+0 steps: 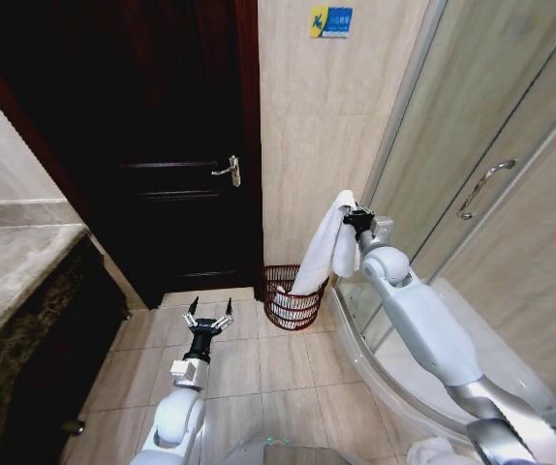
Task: Discard the used towel into the hamper.
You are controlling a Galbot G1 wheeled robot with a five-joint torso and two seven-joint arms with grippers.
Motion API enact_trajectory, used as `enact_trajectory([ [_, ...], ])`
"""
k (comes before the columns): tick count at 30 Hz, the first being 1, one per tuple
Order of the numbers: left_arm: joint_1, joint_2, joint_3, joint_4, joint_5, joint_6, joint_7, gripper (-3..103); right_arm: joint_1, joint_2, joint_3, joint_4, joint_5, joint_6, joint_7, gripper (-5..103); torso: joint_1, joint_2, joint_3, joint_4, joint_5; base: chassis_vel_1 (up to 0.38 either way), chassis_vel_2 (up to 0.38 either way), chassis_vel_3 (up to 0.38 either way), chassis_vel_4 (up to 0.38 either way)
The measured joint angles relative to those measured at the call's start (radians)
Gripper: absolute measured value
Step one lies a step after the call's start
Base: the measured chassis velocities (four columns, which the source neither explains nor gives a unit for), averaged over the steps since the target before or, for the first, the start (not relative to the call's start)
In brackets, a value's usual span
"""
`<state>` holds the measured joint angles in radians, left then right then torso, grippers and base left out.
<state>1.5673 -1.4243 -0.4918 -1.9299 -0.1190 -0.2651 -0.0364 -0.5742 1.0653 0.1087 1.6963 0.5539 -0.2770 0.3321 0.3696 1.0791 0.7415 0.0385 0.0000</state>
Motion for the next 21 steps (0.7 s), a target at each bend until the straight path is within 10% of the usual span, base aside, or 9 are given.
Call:
enact_trajectory([
  [21, 0.011, -0.005, 0.001, -0.005, 0.013, -0.008, 0.001, 100, -0.027, -0.018, -0.026, 0.078, 0.006, 0.003, 0.030, 5, -0.047, -0.104, -0.057, -0.0001, -0.0001, -0.032, 0.032, 0.032, -0.030],
])
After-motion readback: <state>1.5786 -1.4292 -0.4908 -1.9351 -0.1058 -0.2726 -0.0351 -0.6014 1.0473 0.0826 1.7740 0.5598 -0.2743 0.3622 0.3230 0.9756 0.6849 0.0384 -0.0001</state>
